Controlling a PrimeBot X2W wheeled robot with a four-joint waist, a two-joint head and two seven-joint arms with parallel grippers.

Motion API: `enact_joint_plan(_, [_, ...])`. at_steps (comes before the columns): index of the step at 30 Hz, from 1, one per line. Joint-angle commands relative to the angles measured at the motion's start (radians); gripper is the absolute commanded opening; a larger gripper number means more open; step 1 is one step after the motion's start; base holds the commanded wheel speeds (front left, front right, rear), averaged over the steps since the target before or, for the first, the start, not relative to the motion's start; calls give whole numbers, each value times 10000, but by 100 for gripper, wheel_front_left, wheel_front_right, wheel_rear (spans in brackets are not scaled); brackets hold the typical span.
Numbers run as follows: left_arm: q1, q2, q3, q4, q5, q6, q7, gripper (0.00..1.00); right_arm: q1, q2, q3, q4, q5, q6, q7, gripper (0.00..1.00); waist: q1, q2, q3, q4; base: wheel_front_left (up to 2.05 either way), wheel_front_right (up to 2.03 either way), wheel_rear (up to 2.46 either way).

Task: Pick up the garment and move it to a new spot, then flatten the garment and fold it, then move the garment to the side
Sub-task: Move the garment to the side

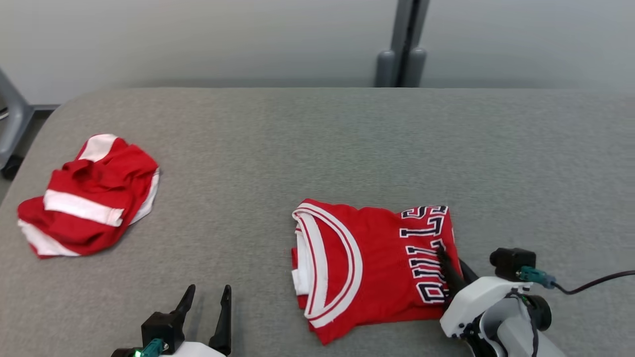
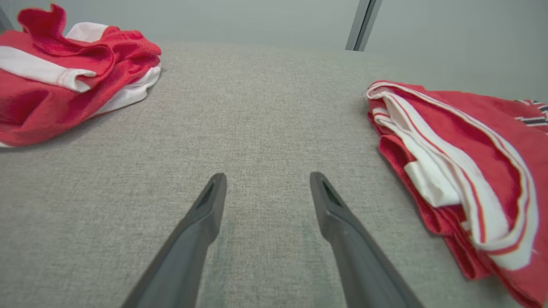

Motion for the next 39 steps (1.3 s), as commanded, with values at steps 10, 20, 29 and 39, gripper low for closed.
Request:
enact_joint_plan(10, [-571,33,-554,-13,-44,-111,1,100,421,-130,-264,-759,-258,-5,-73,0,0,0,-94,-3186,0,0,0])
enact_joint_plan(20, [-826,34,-656,-90,-10,-103,1,100,532,-111,-18,-1346,-300,-5,-74,0,0,0,241,-5581,0,0,0])
enact_joint_plan(29, [-1148,53,-851,-166,74,-271,1,100,602,-88,-369,-2217,-1005,-3,-69,0,0,0,625,-6234,0,0,0])
enact_joint_plan(39, [-1297,47,-461,-513,497,-516,1,100,-862,-103,-1092,-1824,-1427,-3,-66,0,0,0,1203,-5612,0,0,0])
